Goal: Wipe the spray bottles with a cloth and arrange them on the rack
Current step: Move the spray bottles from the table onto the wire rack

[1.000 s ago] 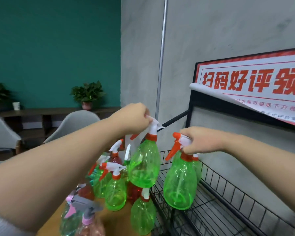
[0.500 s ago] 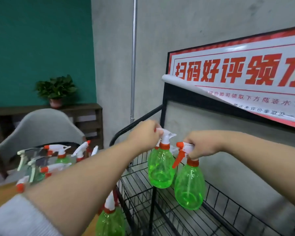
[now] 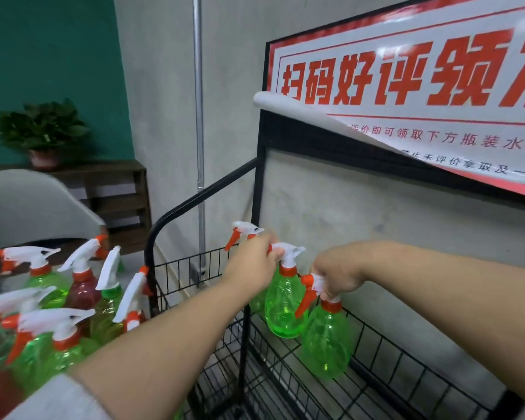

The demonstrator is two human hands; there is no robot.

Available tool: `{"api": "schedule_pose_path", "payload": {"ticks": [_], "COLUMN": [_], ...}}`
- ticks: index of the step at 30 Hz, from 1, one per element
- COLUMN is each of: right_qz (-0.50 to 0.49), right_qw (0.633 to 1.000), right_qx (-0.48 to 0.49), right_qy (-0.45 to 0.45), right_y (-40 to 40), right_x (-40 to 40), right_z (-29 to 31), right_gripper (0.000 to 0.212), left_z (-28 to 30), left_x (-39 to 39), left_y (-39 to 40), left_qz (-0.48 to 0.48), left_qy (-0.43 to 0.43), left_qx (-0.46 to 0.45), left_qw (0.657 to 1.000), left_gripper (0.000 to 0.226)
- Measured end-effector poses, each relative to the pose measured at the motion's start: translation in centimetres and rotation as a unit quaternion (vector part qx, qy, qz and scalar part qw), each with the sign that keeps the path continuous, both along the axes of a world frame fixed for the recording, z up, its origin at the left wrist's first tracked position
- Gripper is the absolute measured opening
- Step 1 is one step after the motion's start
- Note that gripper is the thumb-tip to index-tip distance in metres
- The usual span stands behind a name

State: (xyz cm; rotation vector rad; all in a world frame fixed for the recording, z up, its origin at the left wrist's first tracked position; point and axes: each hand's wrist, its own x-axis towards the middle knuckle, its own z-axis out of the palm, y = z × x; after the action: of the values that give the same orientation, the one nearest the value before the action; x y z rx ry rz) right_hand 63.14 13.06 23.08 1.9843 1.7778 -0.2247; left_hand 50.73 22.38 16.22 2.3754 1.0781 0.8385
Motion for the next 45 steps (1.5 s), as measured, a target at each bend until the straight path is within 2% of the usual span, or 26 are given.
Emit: {"api": "schedule_pose_path", "payload": {"ticks": [9, 17, 20, 23, 26, 29, 33, 37, 42, 45], "right_qz": [0.008, 0.000, -0.002, 0.003, 0.012, 0.051, 0.145, 0.211, 0.249, 0.208], "right_qw": [0.997, 0.993, 0.992, 0.991, 0.991, 0.996, 0.987, 0.975, 0.964, 0.970], "right_qx": [-0.044, -0.059, -0.076, -0.074, -0.070, -0.014, 0.073, 0.072, 0.083, 0.113], "right_qy": [-0.066, -0.099, -0.105, -0.108, -0.114, -0.070, -0.004, 0.011, 0.037, 0.057], "right_y": [0.3, 0.4, 0.4, 0.2, -0.3, -1.3, -3.0, -4.1, -4.4, -4.1], "right_x": [-0.2, -0.6, -1.0, -1.4, -2.2, -3.9, -6.9, -10.1, -14.9, -17.6], "right_z": [-1.0, -1.1, -0.9, -0.5, 0.0, 1.0, 0.9, 0.0, -1.6, -2.8], "right_gripper": [0.033, 0.038, 0.038, 0.048, 0.059, 0.065, 0.059, 0.050, 0.046, 0.051], "left_z": [-2.1, -2.1, -2.0, -1.4, 0.0, 1.5, 3.0, 3.5, 3.1, 2.6], "left_x": [2.4, 2.6, 2.0, 0.6, -1.7, -5.0, -10.9, -17.2, -24.3, -28.1], "left_y": [-0.8, -1.1, -1.0, -1.2, -1.8, -2.4, -3.4, -4.2, -4.4, -4.3], "left_qz": [-0.016, -0.004, -0.012, -0.036, -0.060, -0.078, -0.070, -0.060, -0.025, 0.006], "left_qy": [-0.013, -0.024, -0.015, 0.001, 0.027, 0.062, 0.138, 0.224, 0.275, 0.298], "left_qx": [0.007, -0.072, -0.087, -0.109, -0.097, -0.056, 0.044, 0.113, 0.123, 0.116], "left_qw": [1.000, 0.997, 0.996, 0.993, 0.993, 0.993, 0.987, 0.966, 0.953, 0.947], "left_gripper": [0.024, 0.031, 0.042, 0.050, 0.052, 0.045, 0.036, 0.029, 0.028, 0.029]}}
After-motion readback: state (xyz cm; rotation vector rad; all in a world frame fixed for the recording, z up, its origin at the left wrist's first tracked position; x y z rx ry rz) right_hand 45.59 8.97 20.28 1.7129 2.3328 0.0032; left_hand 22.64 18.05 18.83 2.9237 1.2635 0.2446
